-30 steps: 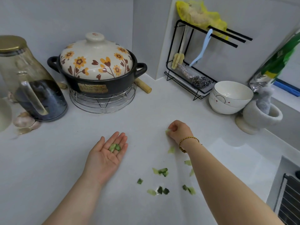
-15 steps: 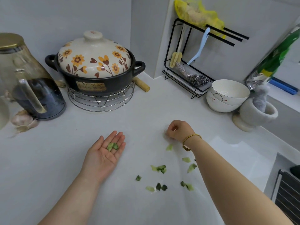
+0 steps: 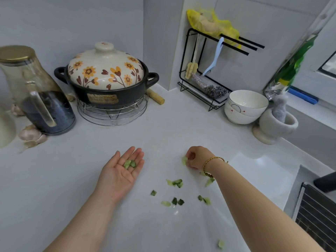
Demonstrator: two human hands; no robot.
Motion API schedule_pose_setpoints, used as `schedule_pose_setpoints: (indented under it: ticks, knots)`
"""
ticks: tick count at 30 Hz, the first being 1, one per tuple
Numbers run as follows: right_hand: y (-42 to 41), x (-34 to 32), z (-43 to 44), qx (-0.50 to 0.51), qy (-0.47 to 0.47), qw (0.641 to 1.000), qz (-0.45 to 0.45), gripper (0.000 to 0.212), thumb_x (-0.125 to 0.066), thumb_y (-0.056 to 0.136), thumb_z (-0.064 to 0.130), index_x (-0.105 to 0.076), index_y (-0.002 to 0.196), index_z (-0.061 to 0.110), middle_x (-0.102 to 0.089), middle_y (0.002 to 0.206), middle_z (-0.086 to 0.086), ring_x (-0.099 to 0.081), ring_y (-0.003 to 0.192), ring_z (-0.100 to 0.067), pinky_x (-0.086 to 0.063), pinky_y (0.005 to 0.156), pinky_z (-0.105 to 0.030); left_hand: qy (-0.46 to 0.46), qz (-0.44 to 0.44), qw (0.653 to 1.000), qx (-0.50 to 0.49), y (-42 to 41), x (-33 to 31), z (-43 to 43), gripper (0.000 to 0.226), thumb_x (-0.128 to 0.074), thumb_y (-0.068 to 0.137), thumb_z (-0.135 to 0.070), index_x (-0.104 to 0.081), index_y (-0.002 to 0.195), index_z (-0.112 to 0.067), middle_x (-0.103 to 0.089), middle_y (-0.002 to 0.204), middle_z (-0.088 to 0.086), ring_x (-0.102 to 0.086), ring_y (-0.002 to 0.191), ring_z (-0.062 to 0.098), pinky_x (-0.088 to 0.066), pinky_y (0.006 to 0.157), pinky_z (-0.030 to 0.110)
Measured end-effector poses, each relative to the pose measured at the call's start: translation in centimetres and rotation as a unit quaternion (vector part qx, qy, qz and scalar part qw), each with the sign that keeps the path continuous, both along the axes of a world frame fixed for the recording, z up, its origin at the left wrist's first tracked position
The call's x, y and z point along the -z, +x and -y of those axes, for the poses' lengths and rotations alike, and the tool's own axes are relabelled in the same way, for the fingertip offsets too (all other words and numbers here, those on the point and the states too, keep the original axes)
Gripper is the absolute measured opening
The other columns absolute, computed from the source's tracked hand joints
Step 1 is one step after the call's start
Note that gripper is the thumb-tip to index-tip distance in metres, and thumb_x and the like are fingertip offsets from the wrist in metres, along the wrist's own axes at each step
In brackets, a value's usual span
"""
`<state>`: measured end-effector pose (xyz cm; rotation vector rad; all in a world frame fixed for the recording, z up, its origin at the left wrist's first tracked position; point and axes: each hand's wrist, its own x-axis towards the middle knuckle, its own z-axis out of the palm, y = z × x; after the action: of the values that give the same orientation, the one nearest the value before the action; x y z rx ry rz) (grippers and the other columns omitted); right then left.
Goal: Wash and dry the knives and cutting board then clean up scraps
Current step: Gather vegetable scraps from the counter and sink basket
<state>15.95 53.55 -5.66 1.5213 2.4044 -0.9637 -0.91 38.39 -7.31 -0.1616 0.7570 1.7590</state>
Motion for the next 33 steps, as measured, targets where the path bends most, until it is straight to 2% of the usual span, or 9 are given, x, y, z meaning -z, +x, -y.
schedule_pose_setpoints:
  ticks: [3, 9, 13, 18, 21, 25, 28, 30, 33]
  knots:
    - [-0.4, -0.2, -0.2, -0.019, 0.005, 0.999, 0.025, 0.012, -0.053, 0.083, 0.006, -0.050, 0.085, 0.018, -0.050, 0.088, 0.001, -0.048, 0.080, -0.018, -0.041, 0.068, -0.023, 0.001, 0.008, 1.000, -0.006, -0.1, -0.1, 0.0, 0.056, -0.036, 0.096, -0.027, -0.073, 0.062, -0.001, -0.072, 0.077, 0.013, -0.071, 0.065, 0.021, -0.058, 0.054, 0.033]
    - [-0.2, -0.2, 0.2, 0.004, -0.006, 1.000, 0.003, 0.030, -0.052, 0.083, 0.004, -0.044, 0.062, 0.024, -0.044, 0.066, 0.009, -0.047, 0.066, -0.015, -0.036, 0.053, -0.015, -0.018, 0.003, 1.000, -0.010, -0.1, 0.0, 0.2, 0.040, -0.034, 0.098, -0.028, -0.063, 0.088, -0.002, -0.073, 0.075, 0.011, -0.071, 0.064, 0.019, -0.058, 0.056, 0.031]
    - [-0.1, -1.5, 1.4, 0.041, -0.019, 0.993, -0.113, 0.031, -0.053, 0.086, 0.005, -0.045, 0.062, 0.023, -0.044, 0.063, 0.006, -0.042, 0.053, -0.008, -0.038, 0.050, -0.013, -0.023, 0.010, 1.000, -0.005, 0.5, 0.1, 0.0, 0.038, -0.033, 0.098, -0.028, -0.060, 0.091, -0.002, -0.072, 0.074, 0.011, -0.071, 0.064, 0.020, -0.057, 0.057, 0.033]
    - [-2.4, -3.9, 5.4, -0.039, 0.027, 0.976, -0.211, 0.034, -0.061, 0.083, 0.008, -0.046, 0.062, 0.030, -0.047, 0.064, 0.013, -0.049, 0.049, 0.010, -0.037, 0.053, -0.003, -0.020, 0.015, 1.000, 0.008, 2.2, -0.5, -1.4, 0.043, -0.028, 0.100, -0.030, -0.059, 0.091, -0.002, -0.072, 0.078, 0.014, -0.071, 0.068, 0.023, -0.056, 0.069, 0.034]
    - [-3.2, -4.1, 7.4, -0.072, 0.054, 0.971, -0.220, 0.014, -0.058, 0.085, 0.009, -0.067, 0.080, 0.017, -0.058, 0.075, 0.009, -0.047, 0.055, 0.009, -0.036, 0.060, -0.005, -0.028, 0.017, 0.999, 0.028, 3.6, -1.3, -2.0, 0.044, -0.025, 0.100, -0.031, -0.058, 0.093, -0.002, -0.064, 0.093, 0.017, -0.062, 0.085, 0.028, -0.046, 0.076, 0.035]
    - [-2.8, -4.0, 8.6, -0.089, 0.075, 0.974, -0.193, 0.024, -0.049, 0.090, 0.010, -0.069, 0.104, 0.011, -0.064, 0.105, -0.007, -0.046, 0.076, -0.007, -0.043, 0.082, -0.026, -0.022, 0.030, 0.998, 0.050, 5.0, -1.4, -2.0, 0.045, -0.024, 0.101, -0.030, -0.059, 0.092, -0.002, -0.071, 0.075, 0.015, -0.069, 0.068, 0.024, -0.055, 0.066, 0.032]
    - [-1.6, -4.1, 8.6, -0.052, 0.088, 0.964, -0.246, 0.022, -0.053, 0.088, 0.009, -0.069, 0.102, 0.011, -0.065, 0.102, -0.002, -0.046, 0.061, 0.002, -0.040, 0.069, -0.011, -0.024, 0.042, 0.998, 0.048, 5.9, -1.4, -2.0, 0.045, -0.025, 0.101, -0.028, -0.059, 0.090, -0.001, -0.070, 0.071, 0.014, -0.065, 0.078, 0.024, -0.052, 0.069, 0.031]
    - [-0.7, -4.0, 8.5, 0.014, 0.081, 0.950, -0.300, 0.019, -0.056, 0.087, 0.009, -0.070, 0.100, 0.012, -0.064, 0.092, 0.007, -0.047, 0.051, 0.005, -0.037, 0.058, -0.006, -0.015, 0.055, 0.998, 0.037, 6.2, -1.6, -1.9, 0.045, -0.026, 0.101, -0.027, -0.059, 0.089, 0.001, -0.070, 0.072, 0.016, -0.069, 0.070, 0.024, -0.057, 0.066, 0.031]
    - [1.1, -3.0, 8.1, 0.113, 0.101, 0.932, -0.328, 0.018, -0.058, 0.087, 0.009, -0.068, 0.102, 0.013, -0.059, 0.084, 0.013, -0.048, 0.051, 0.005, -0.038, 0.058, -0.004, 0.013, 0.099, 0.995, 0.007, 5.9, -2.1, -1.3, 0.043, -0.029, 0.101, -0.024, -0.058, 0.089, 0.006, -0.070, 0.071, 0.020, -0.070, 0.060, 0.025, -0.058, 0.055, 0.030]
